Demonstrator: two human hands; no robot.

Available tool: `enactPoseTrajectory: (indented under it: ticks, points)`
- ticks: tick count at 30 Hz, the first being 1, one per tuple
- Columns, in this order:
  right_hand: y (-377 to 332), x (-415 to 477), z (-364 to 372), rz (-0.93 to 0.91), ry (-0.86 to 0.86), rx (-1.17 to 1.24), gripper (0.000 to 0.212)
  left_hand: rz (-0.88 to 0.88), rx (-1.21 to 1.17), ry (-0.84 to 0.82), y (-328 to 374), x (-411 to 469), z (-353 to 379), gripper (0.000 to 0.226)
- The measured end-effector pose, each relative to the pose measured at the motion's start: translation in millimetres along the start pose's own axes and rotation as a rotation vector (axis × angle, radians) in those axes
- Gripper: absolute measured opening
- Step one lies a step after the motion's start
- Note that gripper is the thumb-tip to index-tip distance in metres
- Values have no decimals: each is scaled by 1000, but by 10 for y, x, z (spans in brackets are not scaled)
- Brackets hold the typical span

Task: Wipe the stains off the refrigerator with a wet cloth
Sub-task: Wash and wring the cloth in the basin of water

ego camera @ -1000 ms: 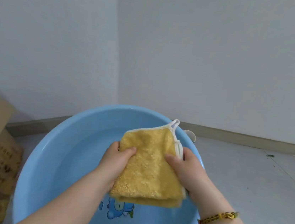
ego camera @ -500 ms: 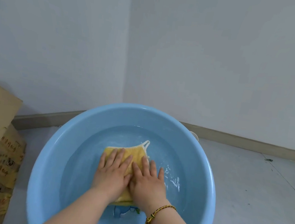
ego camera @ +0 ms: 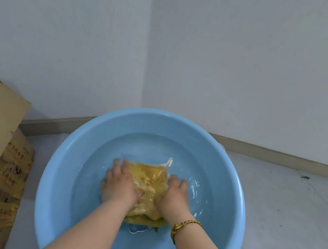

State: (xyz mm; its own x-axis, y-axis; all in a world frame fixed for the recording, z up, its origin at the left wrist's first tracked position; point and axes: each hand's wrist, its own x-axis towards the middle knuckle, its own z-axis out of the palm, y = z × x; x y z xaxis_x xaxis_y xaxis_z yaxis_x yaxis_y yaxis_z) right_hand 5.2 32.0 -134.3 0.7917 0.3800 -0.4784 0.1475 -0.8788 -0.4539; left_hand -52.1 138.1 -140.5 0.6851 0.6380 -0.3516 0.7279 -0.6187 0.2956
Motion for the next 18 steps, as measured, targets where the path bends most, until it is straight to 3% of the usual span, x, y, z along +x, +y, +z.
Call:
enactPoseTrajectory:
  ticks: [2,6,9,11,13,16,18]
  points:
    - [12,56,-77,118,-48,207,61,-157,-330,-37,-46,64,-2,95]
    - [24,150,-177,261,-173,538,25,-259,-1010,-198,-82,123,-45,39]
    - [-32,156,-184,292,-219,887,5,-266,-1312,-299,-29,130,-144,27]
    - [-126,119,-212,220,-165,1006,8,-292,-1423,-283,51,139,-204,32]
    - [-256,-26,-230,82,-14,1003,9,-314,-1399,-151,158,106,-232,41]
    - [-429,-285,-163,-170,179,782,20,-263,-1342,93,316,1,-250,36]
    - [-478,-338,-102,-230,243,624,27,-260,-1386,130,392,-82,-275,40]
